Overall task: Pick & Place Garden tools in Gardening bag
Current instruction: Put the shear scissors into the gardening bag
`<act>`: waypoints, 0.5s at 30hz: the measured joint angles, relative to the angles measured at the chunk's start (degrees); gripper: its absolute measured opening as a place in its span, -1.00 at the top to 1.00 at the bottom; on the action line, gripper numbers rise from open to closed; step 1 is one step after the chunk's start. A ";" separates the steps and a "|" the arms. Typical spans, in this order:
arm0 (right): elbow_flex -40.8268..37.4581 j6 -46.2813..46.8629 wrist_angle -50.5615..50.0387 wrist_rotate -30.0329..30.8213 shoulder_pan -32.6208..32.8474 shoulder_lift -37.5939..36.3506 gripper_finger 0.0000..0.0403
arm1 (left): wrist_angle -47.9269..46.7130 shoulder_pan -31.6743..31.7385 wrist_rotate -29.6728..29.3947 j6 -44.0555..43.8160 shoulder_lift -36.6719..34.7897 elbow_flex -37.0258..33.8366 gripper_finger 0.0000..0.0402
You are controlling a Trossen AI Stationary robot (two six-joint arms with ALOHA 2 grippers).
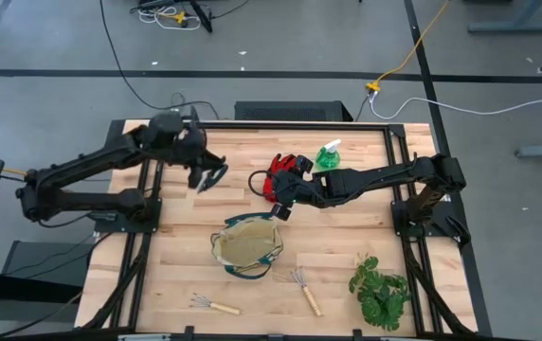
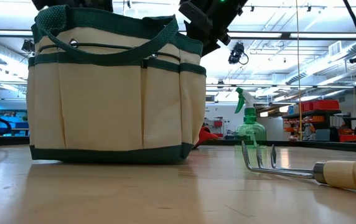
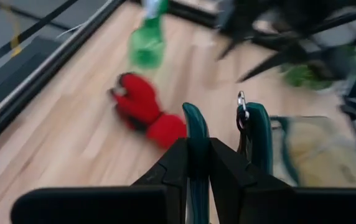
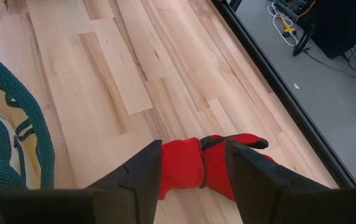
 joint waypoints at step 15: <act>0.00 -0.46 -0.55 -0.02 0.00 0.00 0.12 | 12.48 -24.63 -9.31 -1.86 -1.20 0.02 0.76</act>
